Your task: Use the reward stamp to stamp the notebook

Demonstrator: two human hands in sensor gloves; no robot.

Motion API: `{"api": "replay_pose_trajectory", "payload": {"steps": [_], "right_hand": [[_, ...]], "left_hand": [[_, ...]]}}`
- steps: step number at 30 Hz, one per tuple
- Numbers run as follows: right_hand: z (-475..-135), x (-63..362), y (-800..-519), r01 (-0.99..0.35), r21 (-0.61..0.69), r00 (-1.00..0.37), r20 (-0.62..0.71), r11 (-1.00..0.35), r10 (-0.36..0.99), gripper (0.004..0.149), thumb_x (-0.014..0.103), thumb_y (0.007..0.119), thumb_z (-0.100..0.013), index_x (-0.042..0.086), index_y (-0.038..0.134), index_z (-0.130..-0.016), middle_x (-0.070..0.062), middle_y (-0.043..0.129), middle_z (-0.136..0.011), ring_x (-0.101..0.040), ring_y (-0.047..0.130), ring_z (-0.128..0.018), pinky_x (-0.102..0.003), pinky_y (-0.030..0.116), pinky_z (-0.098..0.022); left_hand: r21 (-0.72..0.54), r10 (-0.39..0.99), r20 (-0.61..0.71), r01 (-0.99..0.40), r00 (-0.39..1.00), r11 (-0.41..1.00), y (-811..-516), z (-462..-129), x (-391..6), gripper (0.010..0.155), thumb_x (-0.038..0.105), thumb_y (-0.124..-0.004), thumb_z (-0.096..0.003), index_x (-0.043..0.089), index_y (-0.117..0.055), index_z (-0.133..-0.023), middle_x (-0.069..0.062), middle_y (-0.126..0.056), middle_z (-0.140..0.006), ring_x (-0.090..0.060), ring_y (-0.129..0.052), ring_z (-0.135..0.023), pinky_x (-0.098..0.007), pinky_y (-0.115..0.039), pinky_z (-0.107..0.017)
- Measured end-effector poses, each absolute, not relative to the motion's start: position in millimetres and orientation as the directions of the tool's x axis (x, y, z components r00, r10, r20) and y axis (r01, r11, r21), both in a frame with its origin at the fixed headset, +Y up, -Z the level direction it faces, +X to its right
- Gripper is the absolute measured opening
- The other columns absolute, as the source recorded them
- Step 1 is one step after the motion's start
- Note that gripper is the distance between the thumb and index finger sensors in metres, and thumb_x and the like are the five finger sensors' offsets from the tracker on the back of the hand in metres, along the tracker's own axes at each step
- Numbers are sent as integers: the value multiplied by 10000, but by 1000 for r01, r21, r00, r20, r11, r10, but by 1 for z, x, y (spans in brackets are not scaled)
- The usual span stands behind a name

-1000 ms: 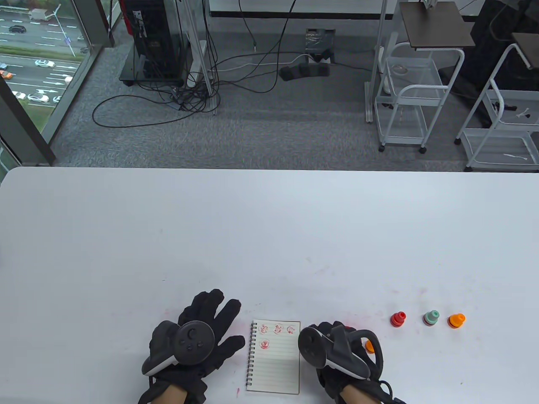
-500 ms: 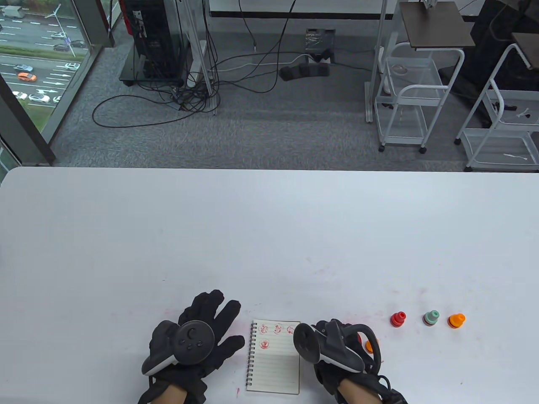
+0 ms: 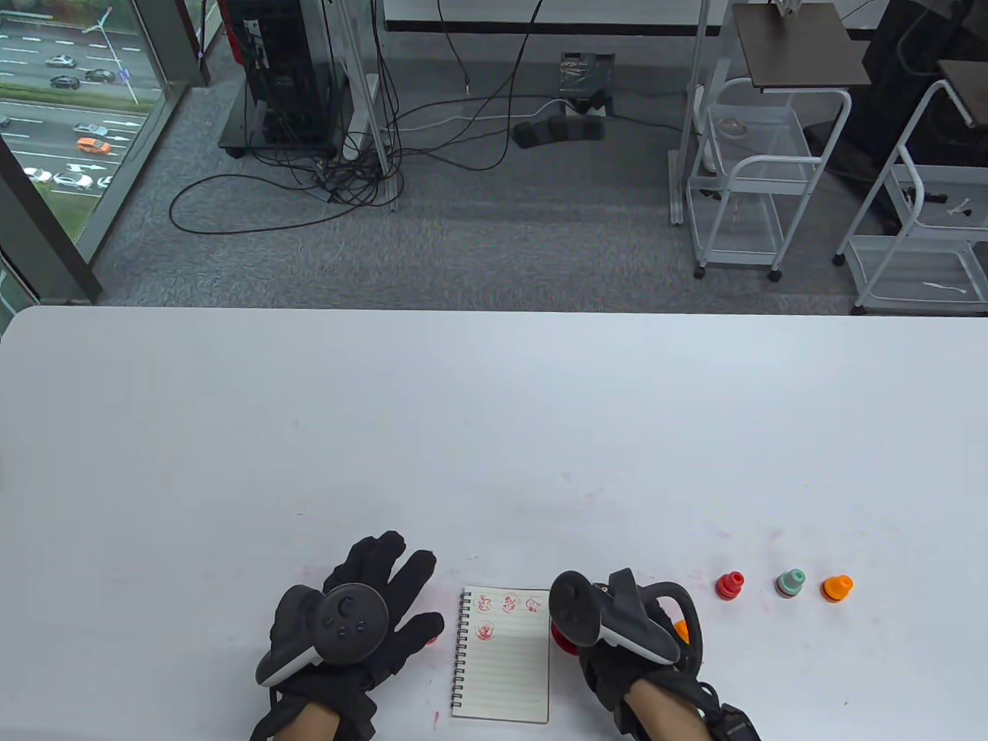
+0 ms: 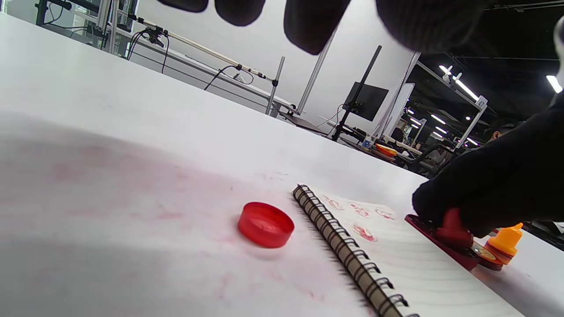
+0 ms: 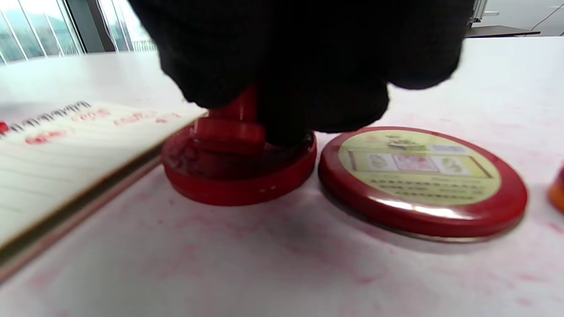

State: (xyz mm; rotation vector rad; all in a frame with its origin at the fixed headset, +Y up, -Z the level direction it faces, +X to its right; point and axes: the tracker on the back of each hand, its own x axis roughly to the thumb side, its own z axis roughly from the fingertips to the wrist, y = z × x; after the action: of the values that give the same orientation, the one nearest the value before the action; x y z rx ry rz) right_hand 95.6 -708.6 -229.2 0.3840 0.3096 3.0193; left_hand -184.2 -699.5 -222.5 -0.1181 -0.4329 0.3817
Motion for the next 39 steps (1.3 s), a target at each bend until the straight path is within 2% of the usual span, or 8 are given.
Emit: {"api": "replay_pose_trajectory", "payload": {"steps": [8, 18, 29, 32, 33, 35, 39], "right_hand": [[-218, 86, -694, -103, 58, -938, 327, -993, 116, 474, 280, 855, -391, 165, 863, -851, -118, 1007, -723, -281, 1002, -517, -433, 861, -419], [-212, 50, -698, -121, -40, -851, 519, -992, 83, 467, 267, 885, -334, 230, 886, -800, -81, 1008, -716, -243, 1008, -510, -403, 877, -419], [-220, 42, -710, -44, -23, -857, 515, -999, 25, 455, 268, 896, -322, 246, 902, -777, -70, 1024, -702, -238, 1014, -504, -396, 884, -412], [-220, 38, -718, 40, -7, -861, 507, -999, -38, 457, 273, 875, -332, 254, 883, -789, -66, 1009, -708, -230, 1006, -507, -383, 889, -415], [-217, 36, -719, 7, -40, -857, 515, -999, -27, 457, 260, 881, -321, 238, 897, -777, -85, 1015, -693, -243, 1010, -484, -392, 887, -403], [-214, 33, -719, 58, -48, -866, 495, -997, -75, 455, 260, 878, -320, 239, 891, -775, -83, 1009, -694, -233, 1007, -488, -384, 887, -405], [-216, 33, -720, 24, -29, -883, 468, -999, -35, 457, 245, 881, -306, 227, 901, -762, -93, 1010, -682, -240, 1005, -479, -388, 887, -398]], "left_hand": [[-186, 380, 396, -332, 836, 925, -698, -223, -184, 799, 618, -641, -495, 217, -536, -1177, -243, -344, -1228, -548, -405, -1077, -697, -474, -736], [-178, 386, 394, -343, 834, 922, -697, -224, -185, 796, 616, -641, -497, 214, -541, -1177, -250, -347, -1226, -548, -408, -1077, -697, -475, -736], [-181, 388, 395, -344, 832, 921, -696, -225, -185, 795, 616, -640, -497, 213, -547, -1175, -242, -353, -1228, -548, -411, -1077, -697, -477, -736], [-187, 388, 394, -340, 833, 922, -696, -225, -185, 797, 616, -641, -497, 212, -542, -1177, -245, -353, -1227, -548, -412, -1077, -696, -478, -735], [-188, 386, 394, -338, 834, 922, -697, -225, -185, 798, 616, -641, -497, 213, -537, -1178, -245, -352, -1227, -550, -410, -1077, -696, -478, -736], [-191, 384, 393, -334, 835, 923, -697, -225, -185, 799, 615, -641, -498, 210, -538, -1179, -249, -352, -1227, -550, -411, -1077, -697, -478, -735], [-196, 384, 387, -331, 839, 923, -697, -225, -186, 796, 615, -640, -498, 211, -541, -1177, -246, -353, -1227, -547, -415, -1076, -694, -481, -735]]}}
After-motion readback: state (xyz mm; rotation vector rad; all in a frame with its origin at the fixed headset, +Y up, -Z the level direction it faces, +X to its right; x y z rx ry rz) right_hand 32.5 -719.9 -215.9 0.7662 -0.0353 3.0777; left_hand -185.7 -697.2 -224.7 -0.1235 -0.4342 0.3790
